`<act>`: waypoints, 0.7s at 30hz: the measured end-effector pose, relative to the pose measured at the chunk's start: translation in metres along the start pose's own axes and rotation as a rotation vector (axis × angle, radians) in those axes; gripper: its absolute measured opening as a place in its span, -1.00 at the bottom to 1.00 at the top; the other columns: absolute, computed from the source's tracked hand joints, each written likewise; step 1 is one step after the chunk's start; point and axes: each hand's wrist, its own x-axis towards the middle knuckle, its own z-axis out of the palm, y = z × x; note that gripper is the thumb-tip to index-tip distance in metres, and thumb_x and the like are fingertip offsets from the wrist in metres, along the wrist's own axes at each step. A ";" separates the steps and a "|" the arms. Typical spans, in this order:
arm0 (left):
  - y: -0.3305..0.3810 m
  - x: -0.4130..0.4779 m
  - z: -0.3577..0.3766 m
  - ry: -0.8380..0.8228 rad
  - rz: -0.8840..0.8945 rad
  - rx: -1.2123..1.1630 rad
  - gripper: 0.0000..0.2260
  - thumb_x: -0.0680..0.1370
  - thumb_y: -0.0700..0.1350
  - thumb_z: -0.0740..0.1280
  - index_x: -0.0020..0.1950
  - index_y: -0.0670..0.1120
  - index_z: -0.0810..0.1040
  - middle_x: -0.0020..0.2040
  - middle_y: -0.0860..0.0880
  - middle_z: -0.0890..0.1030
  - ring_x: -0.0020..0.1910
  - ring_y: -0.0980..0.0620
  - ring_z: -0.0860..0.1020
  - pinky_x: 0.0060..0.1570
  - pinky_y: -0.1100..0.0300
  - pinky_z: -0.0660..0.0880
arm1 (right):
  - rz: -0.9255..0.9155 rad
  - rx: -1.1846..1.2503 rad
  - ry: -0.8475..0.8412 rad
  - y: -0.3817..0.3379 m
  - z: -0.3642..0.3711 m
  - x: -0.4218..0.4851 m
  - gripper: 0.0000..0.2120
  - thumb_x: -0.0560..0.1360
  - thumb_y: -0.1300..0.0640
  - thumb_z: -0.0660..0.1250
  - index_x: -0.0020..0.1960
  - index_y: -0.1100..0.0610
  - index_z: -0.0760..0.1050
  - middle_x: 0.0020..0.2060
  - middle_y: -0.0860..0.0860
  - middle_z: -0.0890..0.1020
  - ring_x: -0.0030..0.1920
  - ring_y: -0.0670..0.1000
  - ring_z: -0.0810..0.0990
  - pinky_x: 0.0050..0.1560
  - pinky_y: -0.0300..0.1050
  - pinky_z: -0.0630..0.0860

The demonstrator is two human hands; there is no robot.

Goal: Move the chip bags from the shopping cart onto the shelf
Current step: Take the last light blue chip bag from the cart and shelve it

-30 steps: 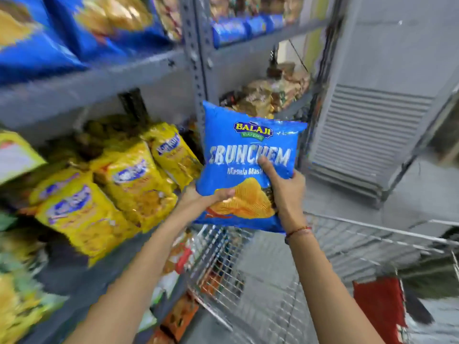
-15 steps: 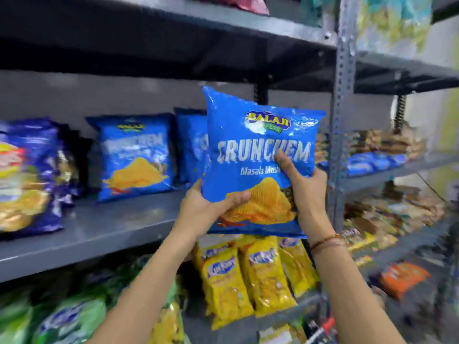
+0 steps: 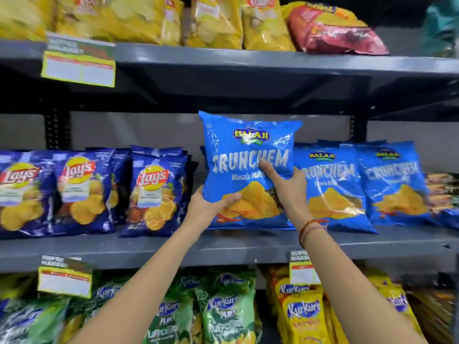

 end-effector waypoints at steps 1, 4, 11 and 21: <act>-0.004 0.005 -0.004 -0.003 -0.008 0.009 -0.50 0.21 0.04 0.58 0.07 0.01 0.52 0.07 0.00 0.64 0.01 0.07 0.61 0.00 0.14 0.57 | 0.008 0.003 -0.003 0.005 0.005 0.002 -0.51 0.23 -0.25 0.53 -0.09 0.09 0.51 -0.06 -0.08 0.62 0.08 0.01 0.59 0.19 -0.03 0.48; -0.014 0.015 -0.009 0.005 -0.043 0.024 -0.34 0.11 0.13 0.60 0.13 -0.03 0.53 0.10 -0.02 0.65 0.03 0.02 0.62 0.06 0.02 0.58 | 0.027 0.035 -0.028 0.014 0.013 0.005 -0.62 0.36 -0.08 0.50 0.04 0.02 0.43 -0.14 -0.22 0.50 0.01 -0.11 0.52 0.20 -0.14 0.39; -0.041 0.028 -0.001 0.020 -0.157 0.000 -0.41 0.21 0.06 0.57 0.15 -0.12 0.53 0.07 -0.06 0.65 -0.01 0.01 0.63 -0.10 0.18 0.56 | 0.073 -0.064 -0.010 0.042 0.023 0.015 -0.33 0.30 -0.23 0.47 0.28 0.09 0.42 0.21 0.06 0.53 0.42 0.16 0.36 0.43 0.11 0.30; -0.032 0.015 -0.004 0.156 -0.025 0.300 -0.24 0.34 0.00 0.53 0.43 -0.11 0.27 0.38 -0.09 0.43 0.32 -0.05 0.42 0.13 0.21 0.35 | 0.060 -0.285 0.091 0.066 0.026 0.021 -0.42 0.46 -0.10 0.39 0.34 0.21 0.36 0.16 0.14 0.56 0.30 0.19 0.46 0.20 0.00 0.39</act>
